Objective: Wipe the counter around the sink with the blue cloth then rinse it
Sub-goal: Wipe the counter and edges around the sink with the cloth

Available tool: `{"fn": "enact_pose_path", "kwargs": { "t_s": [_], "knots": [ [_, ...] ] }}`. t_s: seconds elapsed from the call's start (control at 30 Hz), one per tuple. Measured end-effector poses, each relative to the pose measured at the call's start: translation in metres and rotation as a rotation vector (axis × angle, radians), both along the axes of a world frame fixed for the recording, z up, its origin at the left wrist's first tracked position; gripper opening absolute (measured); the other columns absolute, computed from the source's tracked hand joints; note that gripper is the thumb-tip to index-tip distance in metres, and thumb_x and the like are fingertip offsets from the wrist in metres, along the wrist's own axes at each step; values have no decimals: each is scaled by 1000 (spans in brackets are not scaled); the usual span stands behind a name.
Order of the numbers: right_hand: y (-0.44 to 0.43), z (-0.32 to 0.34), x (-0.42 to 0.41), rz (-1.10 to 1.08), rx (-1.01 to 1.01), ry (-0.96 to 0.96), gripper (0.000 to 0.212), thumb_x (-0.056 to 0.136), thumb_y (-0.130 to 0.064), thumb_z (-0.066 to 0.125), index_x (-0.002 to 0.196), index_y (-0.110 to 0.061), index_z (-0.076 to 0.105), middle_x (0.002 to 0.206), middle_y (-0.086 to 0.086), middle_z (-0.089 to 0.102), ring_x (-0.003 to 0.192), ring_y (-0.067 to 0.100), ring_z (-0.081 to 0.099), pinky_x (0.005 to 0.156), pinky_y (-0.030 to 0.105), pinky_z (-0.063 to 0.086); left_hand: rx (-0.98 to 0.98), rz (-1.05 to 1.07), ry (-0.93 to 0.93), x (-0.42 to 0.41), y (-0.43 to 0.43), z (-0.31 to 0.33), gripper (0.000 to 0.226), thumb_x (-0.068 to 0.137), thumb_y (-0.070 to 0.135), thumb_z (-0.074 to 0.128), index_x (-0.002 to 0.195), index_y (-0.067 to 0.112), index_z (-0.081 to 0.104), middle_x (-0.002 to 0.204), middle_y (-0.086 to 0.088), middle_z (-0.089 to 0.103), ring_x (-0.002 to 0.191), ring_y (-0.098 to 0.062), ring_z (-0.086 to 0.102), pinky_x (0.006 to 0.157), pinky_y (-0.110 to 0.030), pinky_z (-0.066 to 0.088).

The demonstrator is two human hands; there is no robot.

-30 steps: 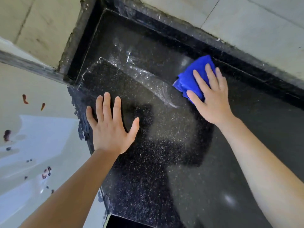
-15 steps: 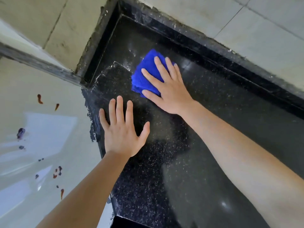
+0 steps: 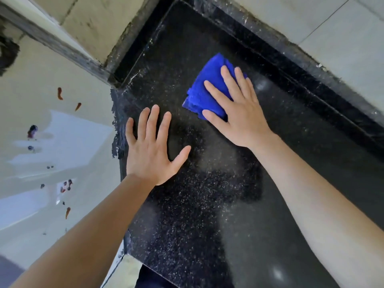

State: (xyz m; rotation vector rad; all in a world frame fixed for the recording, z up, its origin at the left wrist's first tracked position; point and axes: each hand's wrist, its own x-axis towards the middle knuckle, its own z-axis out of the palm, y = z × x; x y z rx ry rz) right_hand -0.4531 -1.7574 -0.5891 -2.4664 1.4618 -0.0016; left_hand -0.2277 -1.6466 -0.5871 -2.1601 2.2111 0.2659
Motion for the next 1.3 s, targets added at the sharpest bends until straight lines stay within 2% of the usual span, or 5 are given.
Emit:
{"fn": "enact_pose_path", "kwargs": {
  "t_s": [0.47, 0.63, 0.9, 1.13, 1.3],
  "knots": [
    [-112, 1, 126, -161, -65, 96, 69, 101, -59, 22, 161, -25, 14, 167, 19, 4, 153, 44, -2, 124, 55, -2, 5, 11, -22, -2, -2, 0, 88, 91, 75, 32, 155, 16, 30, 163, -13, 22, 152, -33, 17, 118, -63, 13],
    [-86, -4, 62, -44, -93, 16, 65, 100, -59, 27, 159, -29, 26, 167, 12, 15, 154, 38, 10, 125, 52, 7, -3, 3, -24, 1, -2, -2, 88, 90, 75, 34, 154, 14, 32, 163, -13, 23, 151, -33, 18, 118, -62, 13],
    [47, -3, -116, -453, -67, 66, 64, 101, -59, 37, 157, -27, 32, 167, 11, 18, 153, 37, 12, 122, 56, 15, 33, -1, -28, 0, -2, 0, 88, 90, 76, 29, 155, 16, 25, 164, -13, 18, 151, -33, 14, 118, -64, 13],
    [39, -11, -60, -850, -45, 47, 69, 100, -61, 30, 159, -26, 27, 166, 18, 13, 153, 41, 4, 123, 57, 3, 15, -6, -17, 1, -1, -1, 88, 91, 76, 27, 155, 16, 24, 164, -14, 18, 151, -34, 14, 119, -63, 11],
    [39, -7, -63, -794, -37, 105, 70, 99, -67, 24, 159, -30, 25, 167, 16, 15, 153, 40, 7, 123, 58, 5, -2, -3, -9, 0, -1, -1, 87, 90, 75, 28, 154, 15, 24, 163, -14, 19, 150, -35, 15, 118, -64, 12]
  ]
}}
